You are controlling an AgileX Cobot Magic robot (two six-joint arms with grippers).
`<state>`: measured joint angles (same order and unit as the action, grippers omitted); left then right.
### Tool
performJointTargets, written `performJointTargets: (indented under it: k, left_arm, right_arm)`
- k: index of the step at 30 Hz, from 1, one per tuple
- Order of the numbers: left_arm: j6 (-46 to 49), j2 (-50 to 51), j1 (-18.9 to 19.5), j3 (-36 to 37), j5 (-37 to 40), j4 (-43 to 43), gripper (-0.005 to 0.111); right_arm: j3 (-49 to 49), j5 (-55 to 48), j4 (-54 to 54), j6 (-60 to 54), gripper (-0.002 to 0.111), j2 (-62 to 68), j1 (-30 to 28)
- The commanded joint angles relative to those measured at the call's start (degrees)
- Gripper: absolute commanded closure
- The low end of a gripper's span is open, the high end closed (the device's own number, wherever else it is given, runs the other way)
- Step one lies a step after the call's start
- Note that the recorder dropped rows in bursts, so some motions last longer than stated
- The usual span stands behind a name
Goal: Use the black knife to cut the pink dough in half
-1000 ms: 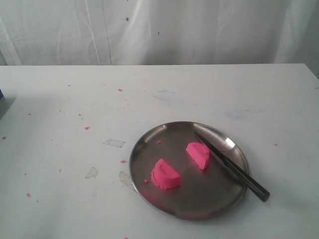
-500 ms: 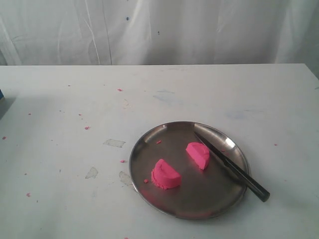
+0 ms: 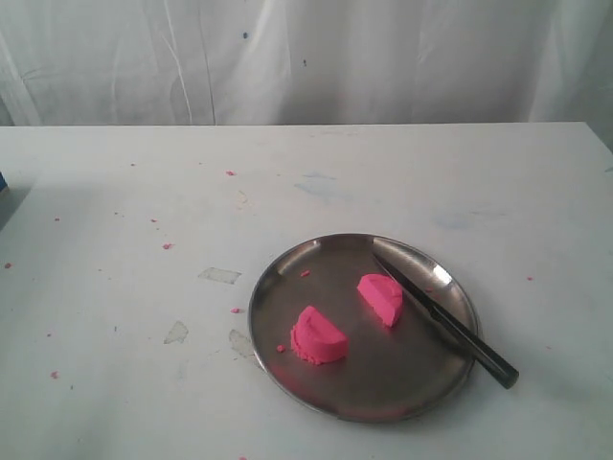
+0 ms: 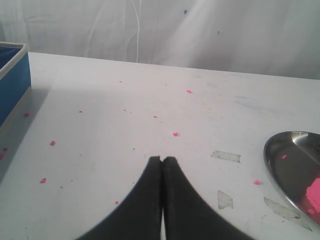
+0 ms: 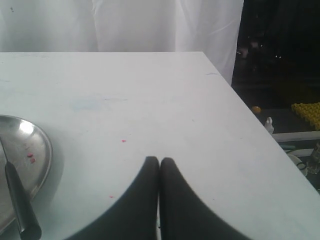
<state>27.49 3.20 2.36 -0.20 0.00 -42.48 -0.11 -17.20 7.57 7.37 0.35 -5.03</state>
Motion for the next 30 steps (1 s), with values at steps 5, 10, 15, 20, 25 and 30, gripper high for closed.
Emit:
performJointTargets:
  k: [5,10,15,20,25,30]
  left_arm:
    - [-5.9,-3.2,-0.2,0.2,2.1,37.2,0.107]
    - [-26.4,-3.2,-0.2,0.2,6.4,41.3,0.107]
    - [-41.3,-3.2,-0.1,0.2,17.9,42.2,0.107]
    - [-40.2,-3.2,2.3,0.2,20.6,42.5,0.107]
    - [-38.9,-3.2,3.5,0.2,20.4,42.5,0.107]
    - [-38.9,-3.2,3.5,0.2,20.4,42.5,0.107]
  right_arm:
    - [0.1,0.6,0.2,0.4,0.108,-0.4,-0.2]
    - [0.1,0.6,0.2,0.4,0.108,-0.4,-0.2]
    - [0.1,0.6,0.2,0.4,0.108,-0.4,-0.2]
    - [0.1,0.6,0.2,0.4,0.108,-0.4,-0.2]
    - [0.1,0.6,0.2,0.4,0.108,-0.4,-0.2]
    - [0.1,0.6,0.2,0.4,0.108,-0.4,-0.2]
